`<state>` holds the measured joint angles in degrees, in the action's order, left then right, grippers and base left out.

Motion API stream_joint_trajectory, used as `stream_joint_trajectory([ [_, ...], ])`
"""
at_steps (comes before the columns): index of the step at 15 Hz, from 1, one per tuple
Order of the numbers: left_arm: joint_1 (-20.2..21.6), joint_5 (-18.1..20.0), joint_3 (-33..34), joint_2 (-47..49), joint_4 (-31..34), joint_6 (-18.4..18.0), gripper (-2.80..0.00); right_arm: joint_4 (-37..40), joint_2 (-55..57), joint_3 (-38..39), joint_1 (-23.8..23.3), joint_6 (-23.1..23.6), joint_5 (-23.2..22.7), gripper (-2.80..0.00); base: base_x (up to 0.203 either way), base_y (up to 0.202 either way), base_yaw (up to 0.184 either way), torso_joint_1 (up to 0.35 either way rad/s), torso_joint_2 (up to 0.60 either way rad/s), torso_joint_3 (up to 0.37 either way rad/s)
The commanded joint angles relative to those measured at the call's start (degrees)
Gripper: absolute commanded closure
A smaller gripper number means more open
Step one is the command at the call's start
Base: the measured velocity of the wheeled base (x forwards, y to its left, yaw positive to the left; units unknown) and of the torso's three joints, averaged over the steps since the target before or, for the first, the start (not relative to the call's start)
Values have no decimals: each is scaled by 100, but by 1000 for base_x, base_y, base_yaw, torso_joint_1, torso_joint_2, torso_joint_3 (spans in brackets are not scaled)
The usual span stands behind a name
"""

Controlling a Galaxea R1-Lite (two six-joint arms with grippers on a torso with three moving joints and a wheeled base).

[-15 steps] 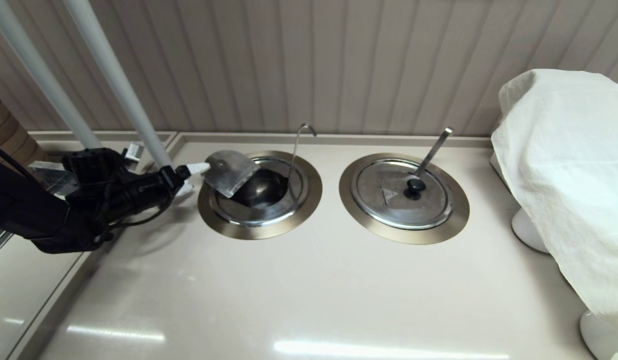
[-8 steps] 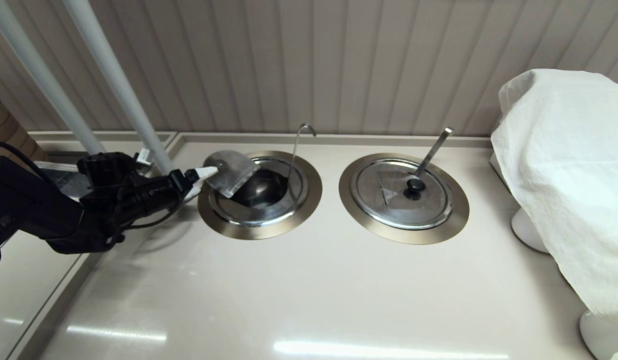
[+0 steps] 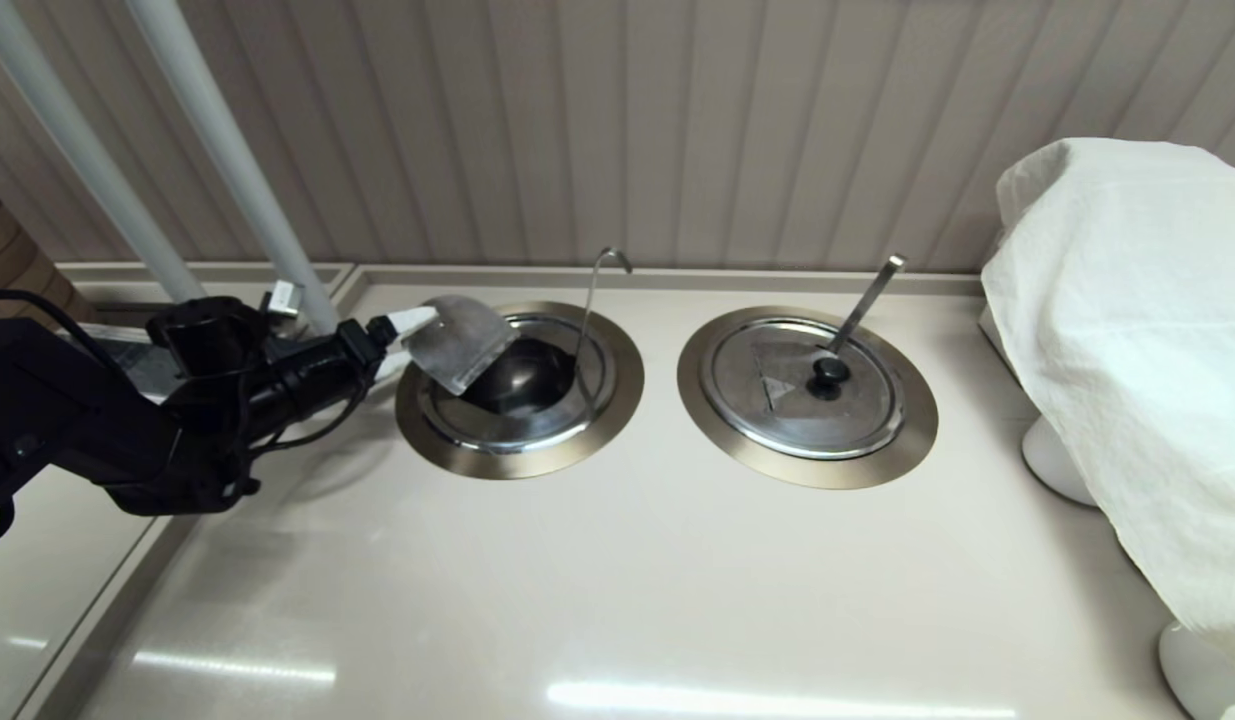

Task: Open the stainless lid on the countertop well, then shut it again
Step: Close the lid

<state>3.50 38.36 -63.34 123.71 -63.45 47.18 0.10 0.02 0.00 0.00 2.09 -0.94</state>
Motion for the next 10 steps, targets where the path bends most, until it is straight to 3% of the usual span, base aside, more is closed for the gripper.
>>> stream_joint_trajectory([
  [1, -21, 22, 15, 13, -44, 28, -280, -1, -2, 0, 0, 2, -3, -280, 0, 0, 0, 0, 0, 0],
  [10, -120, 92, 128, -58, -175, 37, -280, -1, -2, 0, 0, 2, -3, -280, 0, 0, 0, 0, 0, 0],
])
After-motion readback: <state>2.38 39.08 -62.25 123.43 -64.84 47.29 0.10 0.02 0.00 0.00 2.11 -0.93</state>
